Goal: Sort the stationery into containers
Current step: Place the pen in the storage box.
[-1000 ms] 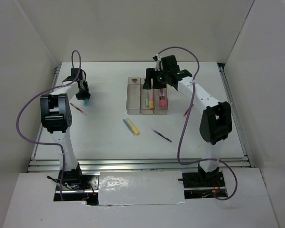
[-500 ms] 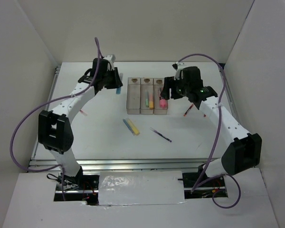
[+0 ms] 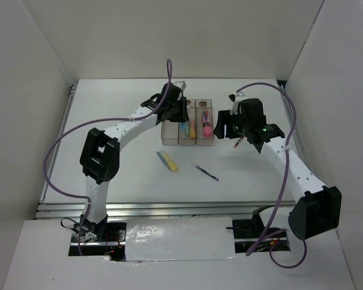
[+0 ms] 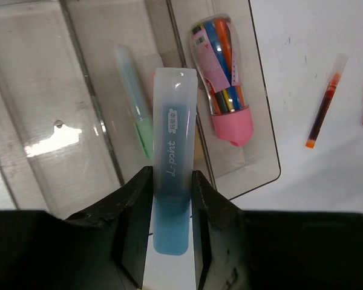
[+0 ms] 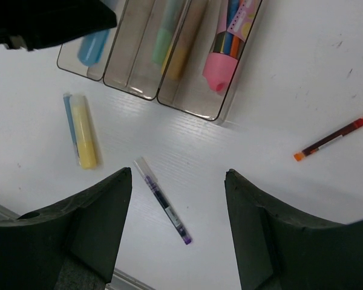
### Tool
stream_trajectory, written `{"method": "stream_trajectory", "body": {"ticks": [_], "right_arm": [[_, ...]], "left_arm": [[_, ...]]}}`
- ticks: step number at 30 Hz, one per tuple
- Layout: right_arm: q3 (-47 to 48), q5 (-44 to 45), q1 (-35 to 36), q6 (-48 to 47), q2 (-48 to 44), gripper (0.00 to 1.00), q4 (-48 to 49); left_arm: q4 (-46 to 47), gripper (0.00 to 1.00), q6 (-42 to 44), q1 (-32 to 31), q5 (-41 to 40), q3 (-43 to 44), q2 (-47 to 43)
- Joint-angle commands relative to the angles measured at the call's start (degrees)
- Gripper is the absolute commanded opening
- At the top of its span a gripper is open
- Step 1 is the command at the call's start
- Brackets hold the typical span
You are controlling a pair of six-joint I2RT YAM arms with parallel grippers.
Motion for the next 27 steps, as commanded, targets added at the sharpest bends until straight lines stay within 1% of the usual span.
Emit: {"method": "stream_trajectory", "body": {"ticks": [1, 5, 7, 8, 10, 11, 13, 14, 17, 19, 20, 21, 23, 24, 25, 27], "right_arm": [[-1.0, -0.3, -0.4, -0.5, -2.3, 0.69, 1.1], [-2.2, -0.9, -0.3, -0.9, -2.9, 0.69, 1.0], [-2.5, -0.9, -0.3, -0.8, -2.9, 0.69, 1.1], [-2.6, -0.8, -0.3, -0.8, -2.9, 0.7, 1.2], [-2.6, -0.7, 0.1, -0.9, -2.8, 0.7, 1.4], [-2.4, -0.7, 0.2, -0.8, -2.7, 0.7, 1.4], [-2.0, -0.5, 0.8, -1.0, -2.4, 0.7, 1.6], [-1.9, -0.4, 1.1, -1.0, -2.3, 0.7, 1.6], [-1.2, 0.0, 2.6, -1.5, -1.6, 0.7, 1.5], [-0.5, 0.3, 3.9, -1.9, -0.8, 0.7, 1.5], [-0.3, 0.4, 4.5, -2.1, -0.6, 0.7, 1.5], [-0.1, 0.7, 4.9, -2.3, 0.4, 0.7, 1.7], [1.4, 0.1, 6.9, -2.6, 1.5, 0.66, 1.6], [2.0, -0.4, 7.8, -2.7, 2.4, 0.58, 1.4], [3.1, -0.6, 10.1, -2.7, 4.3, 0.53, 1.3], [4.0, -0.5, 12.9, -2.4, 6.4, 0.43, 1.6]], "left_arm": [[1.4, 0.01, -2.0, -0.8, -2.7, 3.9, 2.9], [1.9, 0.05, -2.7, -1.4, -4.3, 5.6, 6.0], [2.0, 0.11, -2.9, -1.8, -4.6, 6.6, 7.4], [1.5, 0.16, -3.1, -1.9, -5.2, 6.9, 7.8], [0.5, 0.22, -3.8, -1.9, -5.9, 8.4, 9.2], [-0.1, 0.29, -3.8, -1.9, -6.5, 8.9, 9.7], [-1.1, 0.38, -3.3, -1.9, -6.7, 10.2, 9.9], [-1.1, 0.5, -2.6, -1.9, -6.6, 10.0, 8.9], [1.0, 0.61, -0.1, -1.9, -6.4, 8.8, 6.3], [1.5, 0.62, 1.1, -2.0, -7.0, 8.5, 3.4], [1.4, 0.65, 2.2, -1.7, -7.1, 8.7, 1.6], [1.1, 0.65, 2.5, -1.5, -7.2, 9.0, 0.6], [-1.1, 0.63, 3.1, -0.1, -7.1, 10.4, -2.8], [-1.5, 0.61, 3.2, 0.7, -6.9, 10.2, -4.6], [-1.6, 0.61, 3.5, 2.7, -6.7, 9.0, -6.4], [-1.6, 0.59, 4.1, 5.0, -6.2, 7.0, -12.8]]}}
